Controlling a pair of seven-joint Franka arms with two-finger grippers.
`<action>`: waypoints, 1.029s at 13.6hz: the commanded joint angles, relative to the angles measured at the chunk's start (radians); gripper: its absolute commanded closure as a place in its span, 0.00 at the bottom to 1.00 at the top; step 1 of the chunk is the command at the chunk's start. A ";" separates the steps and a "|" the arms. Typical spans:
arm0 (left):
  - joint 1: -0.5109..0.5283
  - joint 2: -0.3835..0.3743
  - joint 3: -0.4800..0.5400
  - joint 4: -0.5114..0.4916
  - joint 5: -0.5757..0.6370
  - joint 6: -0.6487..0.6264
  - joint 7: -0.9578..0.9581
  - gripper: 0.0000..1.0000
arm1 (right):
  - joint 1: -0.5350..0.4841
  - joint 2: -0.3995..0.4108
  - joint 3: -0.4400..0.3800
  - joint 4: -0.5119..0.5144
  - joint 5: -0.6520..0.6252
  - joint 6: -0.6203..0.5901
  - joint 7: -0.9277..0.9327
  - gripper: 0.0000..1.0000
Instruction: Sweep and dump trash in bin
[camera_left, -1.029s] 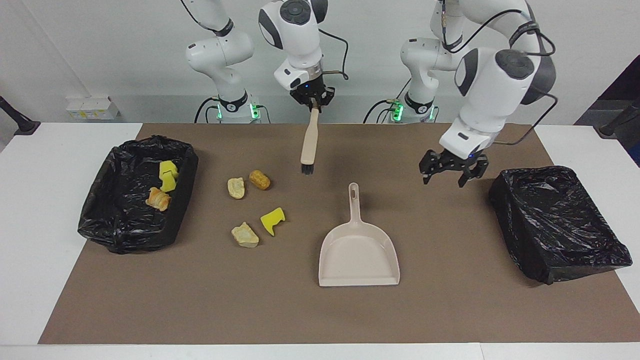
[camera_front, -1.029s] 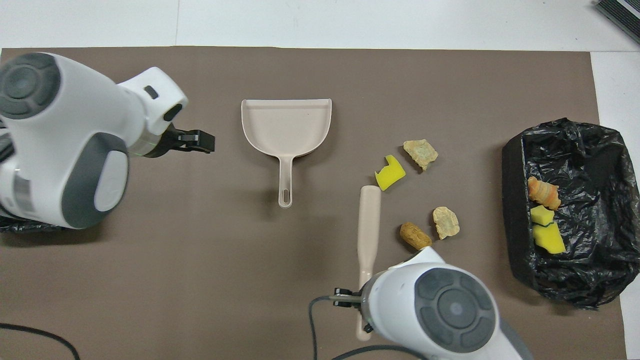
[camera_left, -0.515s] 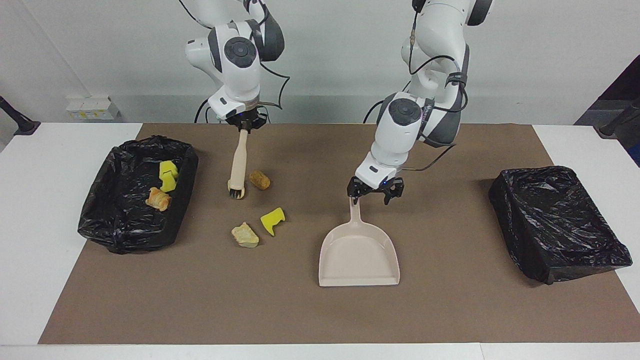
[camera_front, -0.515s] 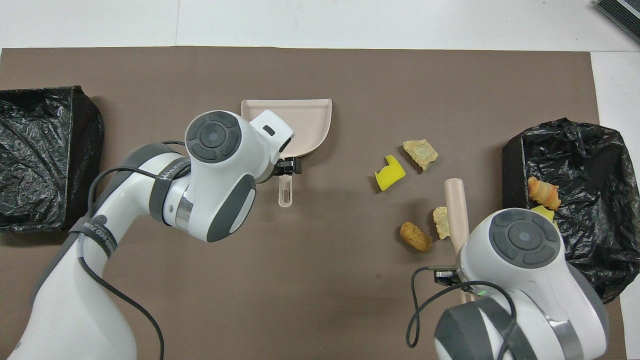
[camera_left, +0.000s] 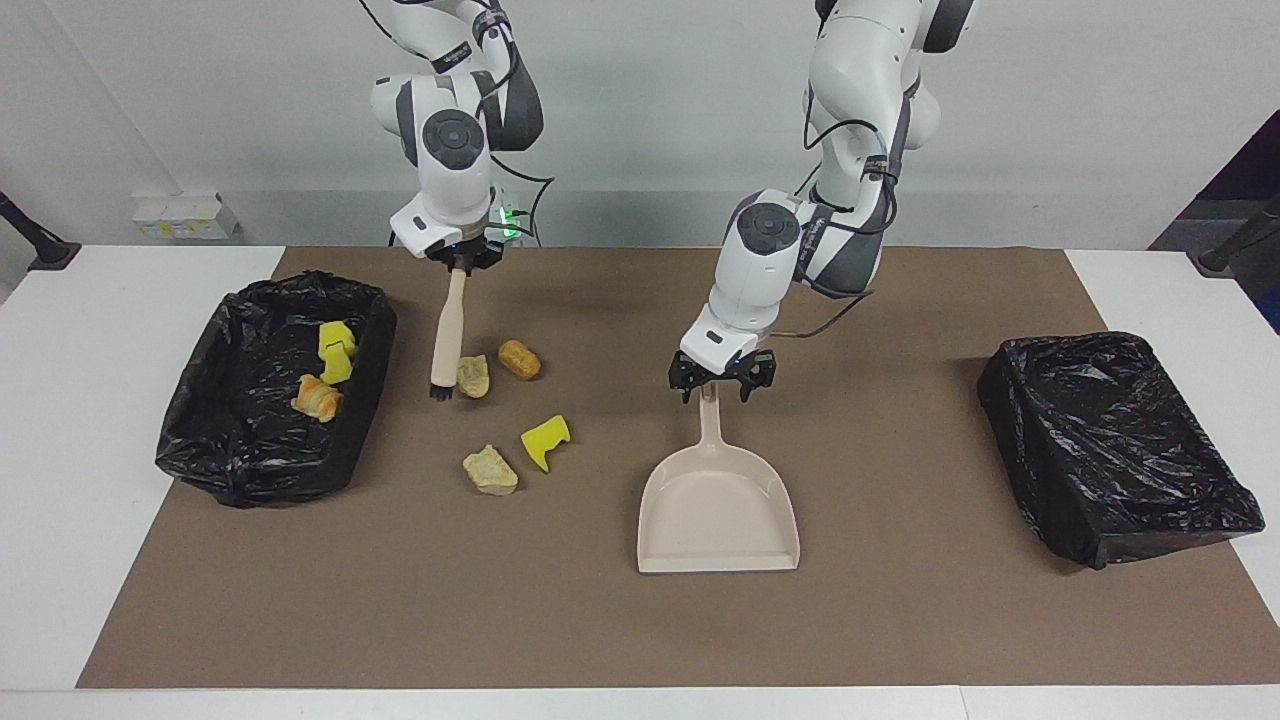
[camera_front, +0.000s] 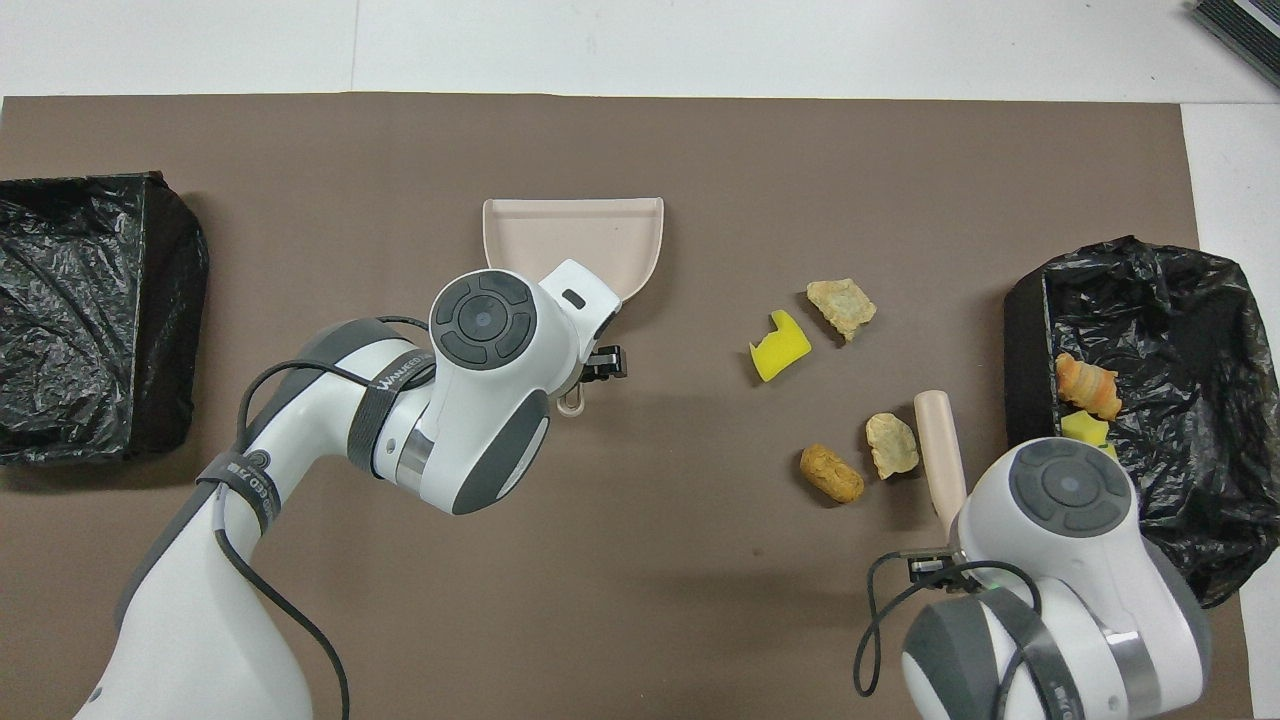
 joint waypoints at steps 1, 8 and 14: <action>-0.027 -0.018 0.016 -0.032 0.007 0.026 -0.016 0.24 | 0.021 0.023 0.012 -0.011 0.069 0.052 -0.026 1.00; -0.002 -0.012 0.016 -0.021 0.001 0.044 0.023 1.00 | 0.087 0.109 0.015 0.092 0.290 0.063 0.004 1.00; 0.142 -0.049 0.016 0.042 0.001 -0.190 0.301 1.00 | 0.061 0.149 0.007 0.325 -0.010 -0.076 -0.122 1.00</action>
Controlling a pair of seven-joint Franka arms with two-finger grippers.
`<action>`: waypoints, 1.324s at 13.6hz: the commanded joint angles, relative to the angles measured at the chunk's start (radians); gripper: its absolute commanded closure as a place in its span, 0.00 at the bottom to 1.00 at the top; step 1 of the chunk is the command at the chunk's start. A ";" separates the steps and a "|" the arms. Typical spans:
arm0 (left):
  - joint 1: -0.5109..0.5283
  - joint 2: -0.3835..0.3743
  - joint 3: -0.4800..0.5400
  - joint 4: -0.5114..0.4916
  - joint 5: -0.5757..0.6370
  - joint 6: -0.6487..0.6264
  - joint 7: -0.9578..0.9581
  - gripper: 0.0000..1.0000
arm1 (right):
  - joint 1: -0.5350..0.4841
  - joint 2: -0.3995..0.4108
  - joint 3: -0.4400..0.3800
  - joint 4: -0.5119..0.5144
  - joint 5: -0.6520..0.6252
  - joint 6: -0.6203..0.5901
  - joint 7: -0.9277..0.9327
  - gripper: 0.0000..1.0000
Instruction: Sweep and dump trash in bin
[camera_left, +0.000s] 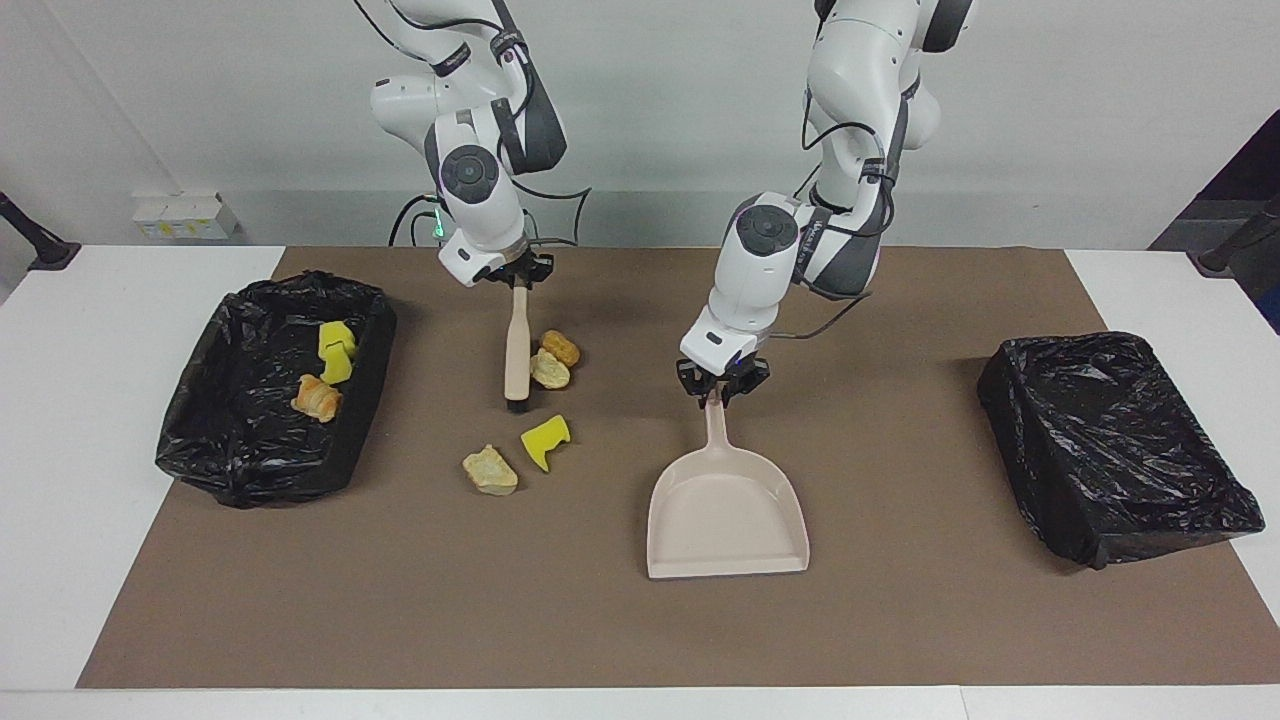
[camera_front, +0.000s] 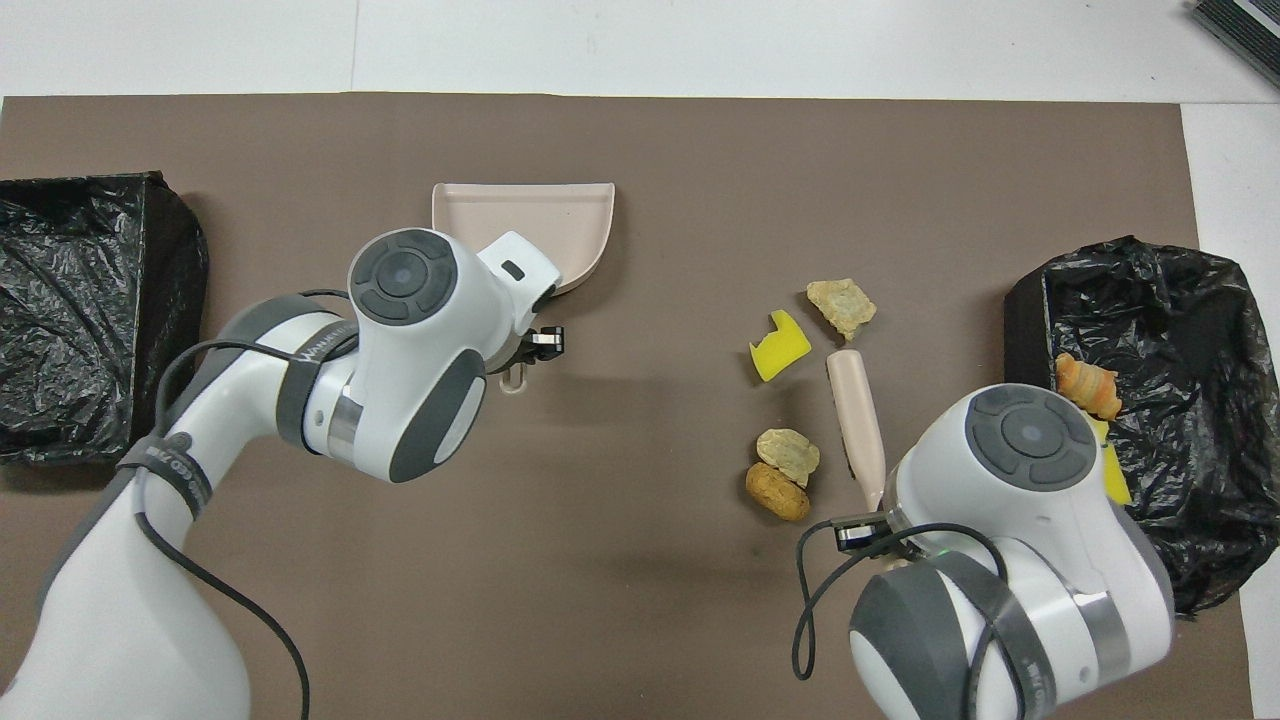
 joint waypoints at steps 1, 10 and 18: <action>0.051 -0.037 -0.002 0.017 -0.002 -0.119 0.188 1.00 | -0.022 0.093 0.002 0.126 -0.148 0.006 -0.163 1.00; 0.214 -0.108 0.012 0.017 0.015 -0.254 0.984 1.00 | -0.085 0.522 0.018 0.518 -0.576 0.095 -0.575 1.00; 0.220 -0.151 0.015 -0.022 0.082 -0.308 1.478 1.00 | 0.044 0.311 0.018 0.208 -0.214 -0.078 -0.310 1.00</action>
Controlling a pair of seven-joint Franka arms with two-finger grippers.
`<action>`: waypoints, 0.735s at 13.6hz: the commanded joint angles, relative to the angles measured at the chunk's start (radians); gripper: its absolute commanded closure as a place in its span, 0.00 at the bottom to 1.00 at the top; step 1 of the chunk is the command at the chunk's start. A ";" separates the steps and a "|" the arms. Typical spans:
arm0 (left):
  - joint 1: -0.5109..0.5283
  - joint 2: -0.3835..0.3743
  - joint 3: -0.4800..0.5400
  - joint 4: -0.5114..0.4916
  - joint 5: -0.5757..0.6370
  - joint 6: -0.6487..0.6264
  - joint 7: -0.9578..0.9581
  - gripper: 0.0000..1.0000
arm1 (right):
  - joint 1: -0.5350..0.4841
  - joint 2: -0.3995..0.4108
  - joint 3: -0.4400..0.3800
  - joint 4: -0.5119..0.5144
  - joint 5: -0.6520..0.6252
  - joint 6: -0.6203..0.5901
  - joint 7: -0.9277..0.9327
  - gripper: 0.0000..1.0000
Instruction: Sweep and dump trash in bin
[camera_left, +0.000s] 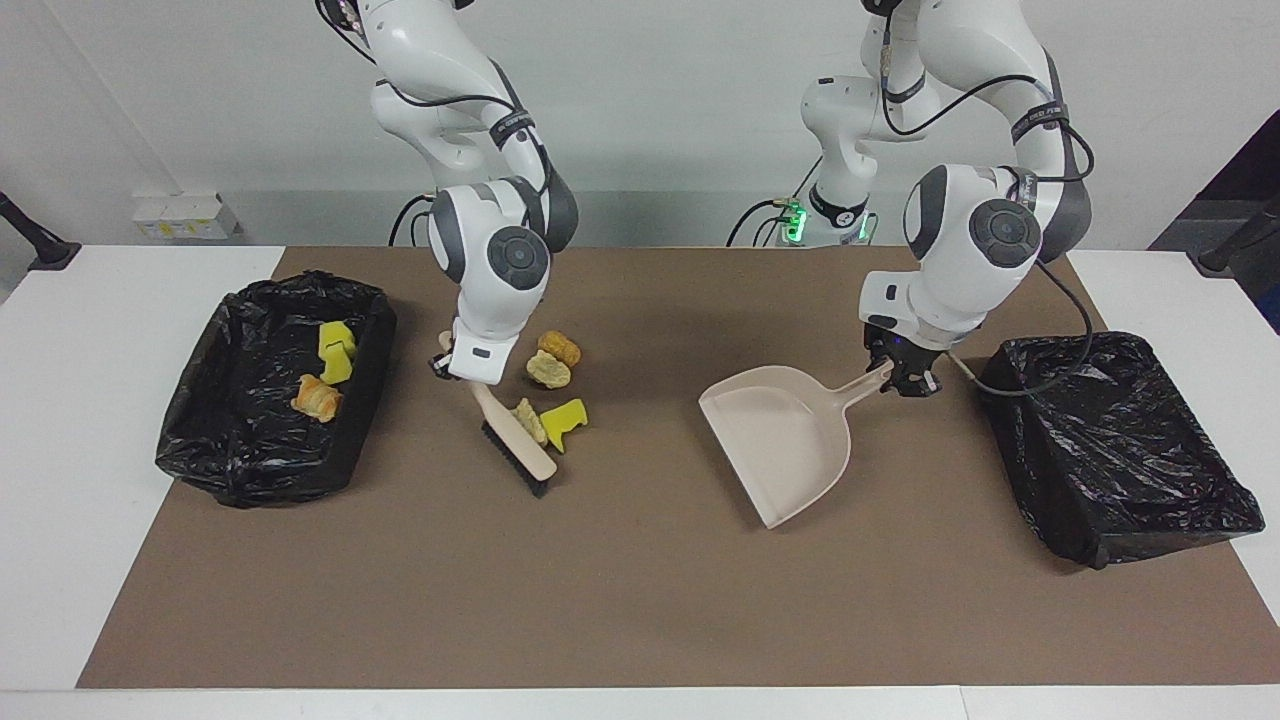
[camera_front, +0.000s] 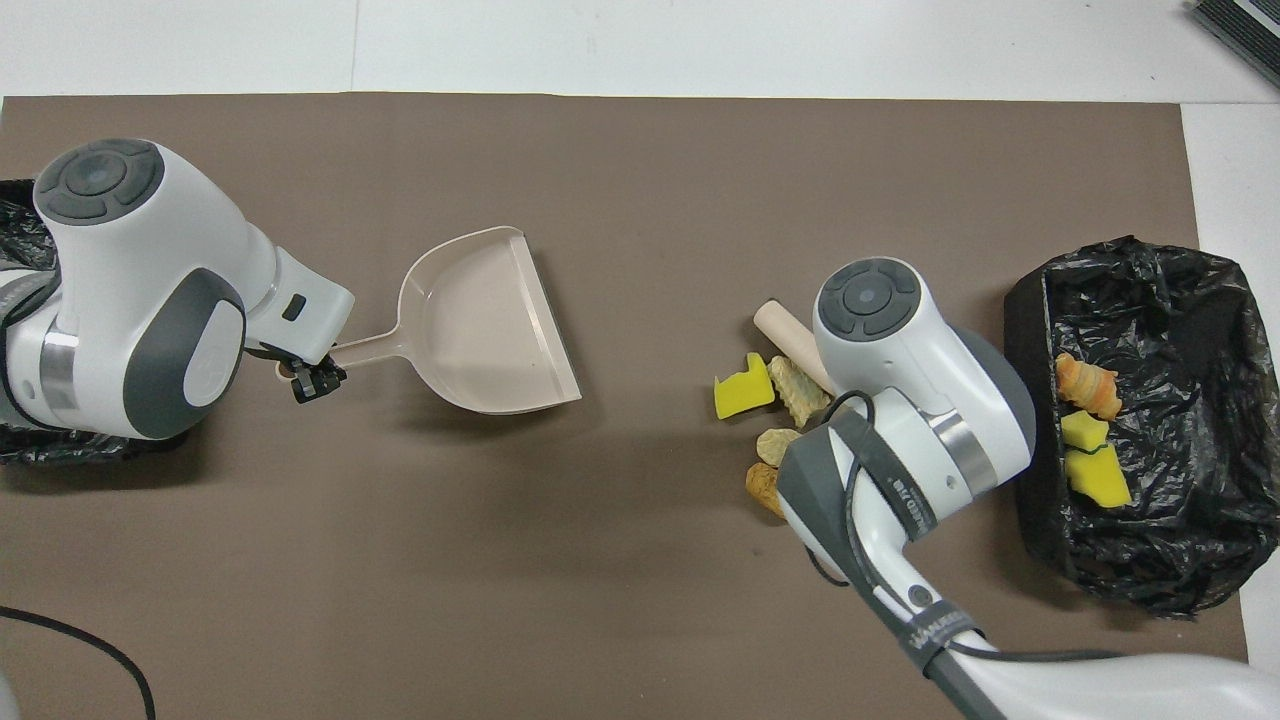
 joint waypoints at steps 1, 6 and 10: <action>-0.036 -0.061 -0.003 -0.066 0.039 -0.018 0.046 1.00 | 0.019 -0.070 0.003 -0.059 0.093 -0.093 0.080 1.00; -0.184 -0.121 -0.003 -0.204 0.097 0.065 0.036 1.00 | -0.057 -0.159 -0.004 -0.017 0.176 -0.159 0.381 1.00; -0.256 -0.110 -0.003 -0.270 0.105 0.169 -0.064 1.00 | -0.134 -0.307 -0.003 -0.286 0.296 0.044 0.438 1.00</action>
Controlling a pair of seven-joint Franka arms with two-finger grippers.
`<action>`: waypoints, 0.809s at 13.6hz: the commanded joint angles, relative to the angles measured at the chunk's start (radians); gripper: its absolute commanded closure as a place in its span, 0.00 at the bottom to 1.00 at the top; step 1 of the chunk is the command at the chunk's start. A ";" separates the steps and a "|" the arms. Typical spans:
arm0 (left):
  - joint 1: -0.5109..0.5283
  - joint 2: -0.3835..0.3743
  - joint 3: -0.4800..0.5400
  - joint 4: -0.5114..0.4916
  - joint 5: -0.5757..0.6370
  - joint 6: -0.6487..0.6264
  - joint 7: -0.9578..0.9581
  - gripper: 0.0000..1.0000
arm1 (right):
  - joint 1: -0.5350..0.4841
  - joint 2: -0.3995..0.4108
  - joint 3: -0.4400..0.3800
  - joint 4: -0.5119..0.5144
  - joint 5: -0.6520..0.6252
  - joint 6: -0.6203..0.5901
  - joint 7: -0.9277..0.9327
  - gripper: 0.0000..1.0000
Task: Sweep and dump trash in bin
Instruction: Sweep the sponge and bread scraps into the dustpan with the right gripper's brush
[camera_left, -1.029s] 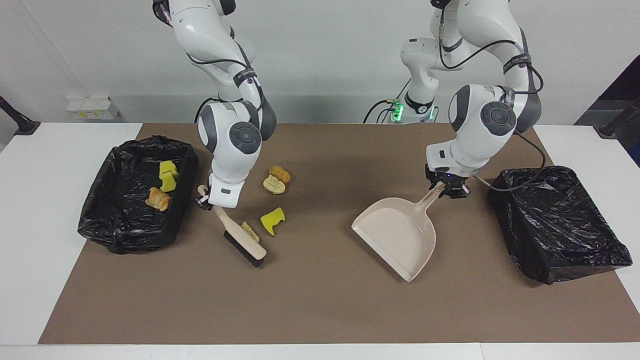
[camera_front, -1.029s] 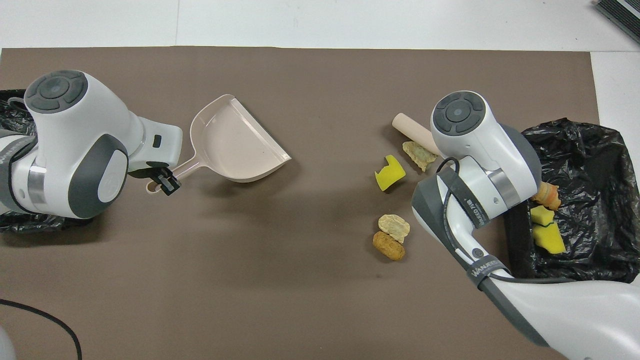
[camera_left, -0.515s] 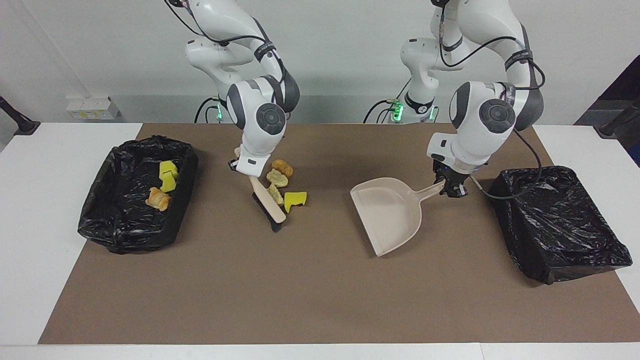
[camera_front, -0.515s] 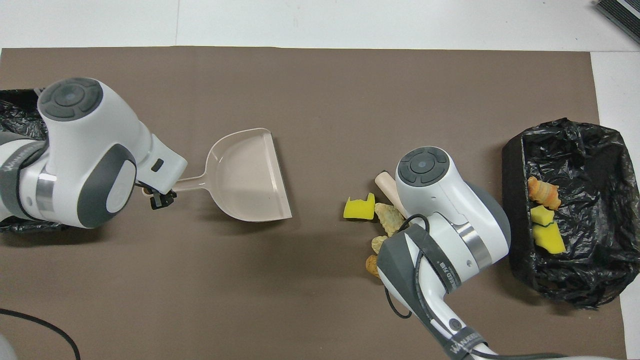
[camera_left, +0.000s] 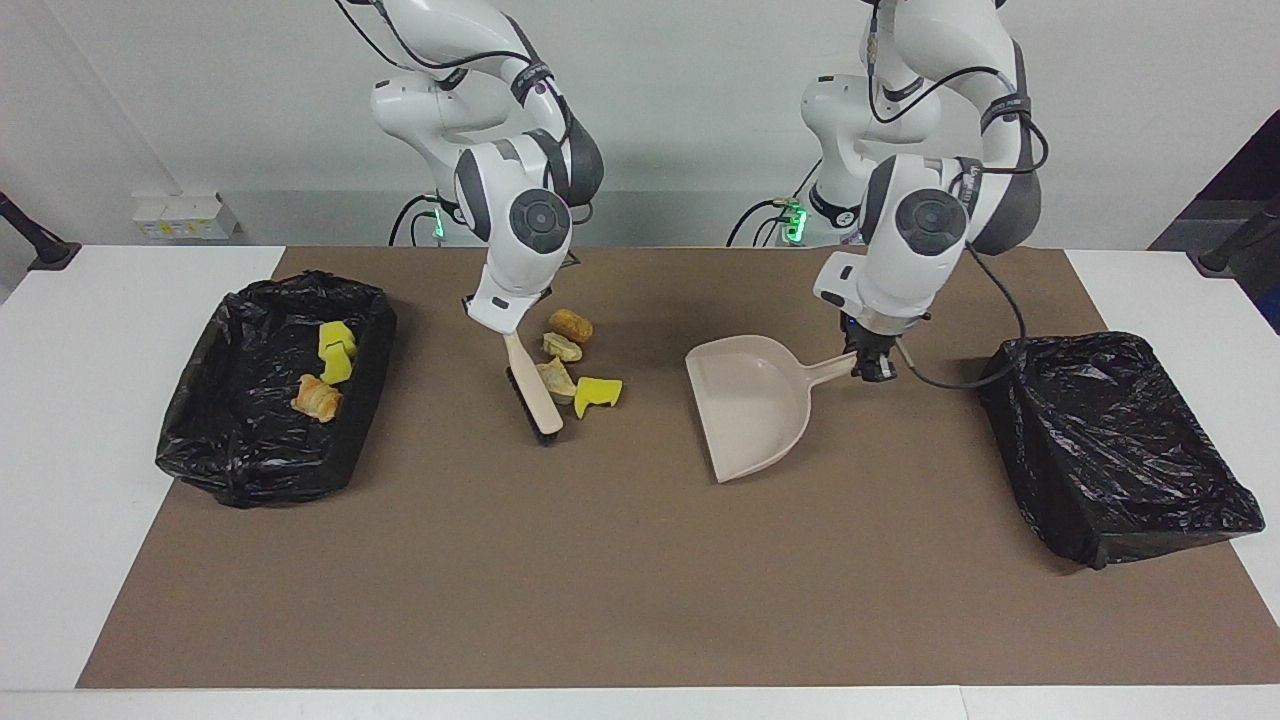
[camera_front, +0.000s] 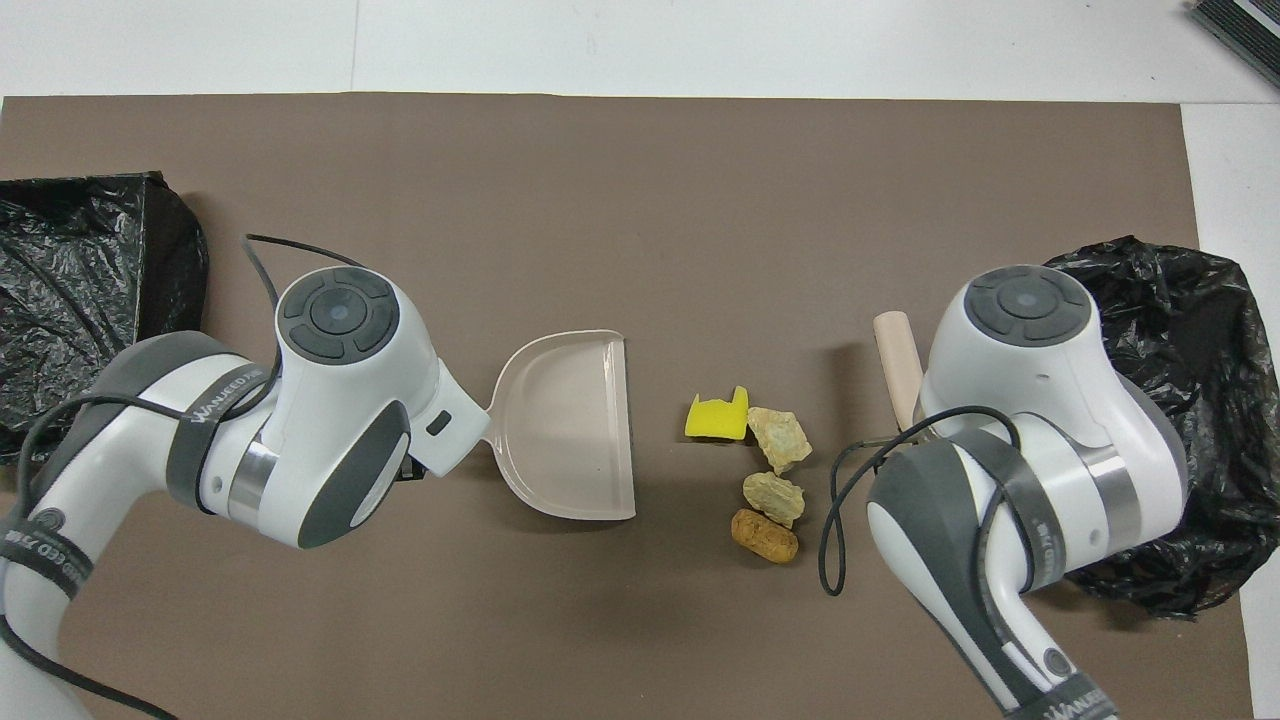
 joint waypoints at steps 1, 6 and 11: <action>-0.037 -0.023 0.012 -0.070 0.019 0.085 -0.056 1.00 | 0.008 -0.133 0.011 -0.196 0.080 0.101 0.031 1.00; -0.037 -0.031 0.010 -0.090 0.019 0.090 -0.091 1.00 | 0.109 -0.143 0.012 -0.276 0.221 0.162 0.106 1.00; -0.046 -0.043 0.007 -0.120 0.019 0.122 -0.091 1.00 | 0.198 -0.078 0.013 -0.253 0.366 0.248 0.130 1.00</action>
